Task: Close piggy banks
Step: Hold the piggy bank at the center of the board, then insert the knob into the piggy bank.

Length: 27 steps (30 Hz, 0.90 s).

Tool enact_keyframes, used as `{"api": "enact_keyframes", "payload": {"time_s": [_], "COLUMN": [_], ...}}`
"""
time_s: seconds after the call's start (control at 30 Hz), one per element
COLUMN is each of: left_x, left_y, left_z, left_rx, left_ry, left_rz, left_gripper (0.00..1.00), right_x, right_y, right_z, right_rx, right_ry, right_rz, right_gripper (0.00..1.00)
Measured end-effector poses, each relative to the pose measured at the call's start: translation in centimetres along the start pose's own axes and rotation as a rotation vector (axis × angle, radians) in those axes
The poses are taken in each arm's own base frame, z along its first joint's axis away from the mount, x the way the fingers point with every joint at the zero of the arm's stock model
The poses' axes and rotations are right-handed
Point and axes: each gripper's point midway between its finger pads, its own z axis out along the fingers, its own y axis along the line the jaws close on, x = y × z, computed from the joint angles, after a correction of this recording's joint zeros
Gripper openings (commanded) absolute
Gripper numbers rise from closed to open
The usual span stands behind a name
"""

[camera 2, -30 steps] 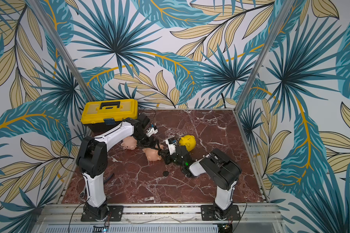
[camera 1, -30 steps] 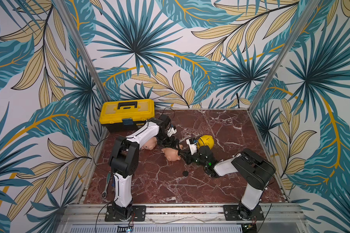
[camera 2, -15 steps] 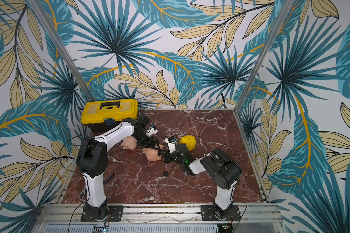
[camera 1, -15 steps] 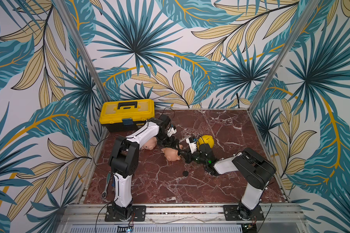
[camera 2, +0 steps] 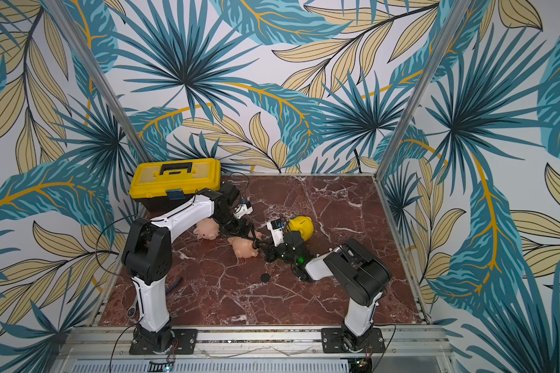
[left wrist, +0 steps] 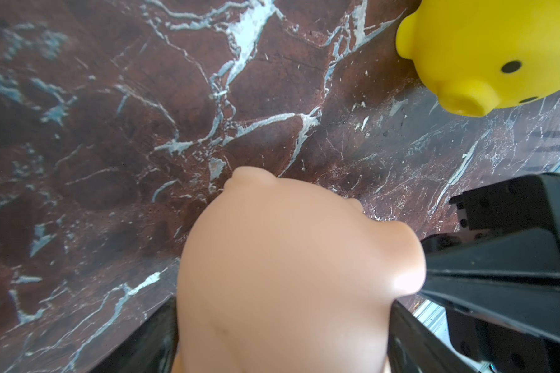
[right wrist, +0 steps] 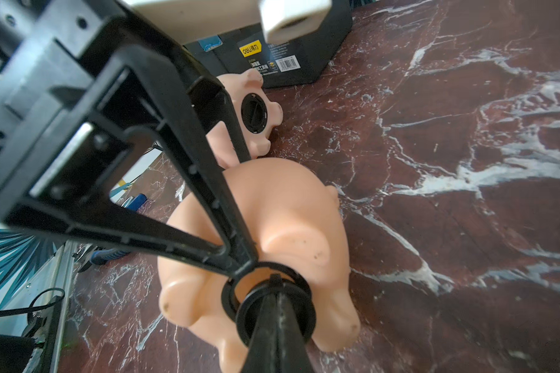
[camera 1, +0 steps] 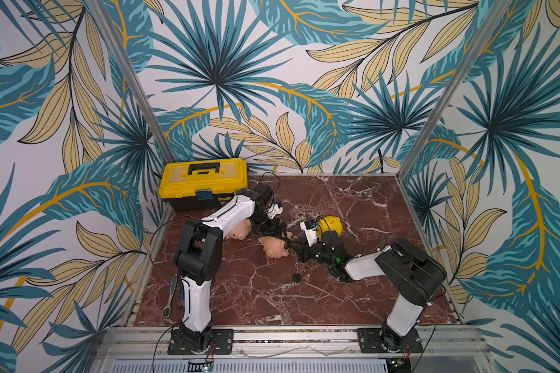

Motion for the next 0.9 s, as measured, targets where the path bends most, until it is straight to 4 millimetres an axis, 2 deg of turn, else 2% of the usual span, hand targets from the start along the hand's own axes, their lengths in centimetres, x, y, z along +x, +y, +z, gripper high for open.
{"api": "enact_keyframes", "payload": {"time_s": [0.27, 0.5, 0.67, 0.9], "left_x": [0.0, 0.0, 0.6, 0.6], "left_y": [0.0, -0.1, -0.9, -0.8], "left_z": [0.0, -0.1, 0.3, 0.2], "left_rx": [0.003, 0.021, 0.079, 0.093], "left_ry": [0.000, 0.002, 0.035, 0.034], "left_rz": [-0.001, -0.005, -0.027, -0.040], "left_gripper": [0.87, 0.87, 0.87, 0.87], "right_x": [-0.2, -1.3, -0.1, -0.4], "right_y": [-0.4, 0.2, -0.4, -0.3], "right_z": [-0.5, -0.6, -0.7, -0.8], "right_rx": [0.014, -0.018, -0.026, -0.047], "right_ry": [-0.008, -0.079, -0.107, -0.155], "right_rz": [0.005, -0.013, -0.022, -0.039], "right_gripper": [0.00, 0.00, 0.00, 0.00]}}
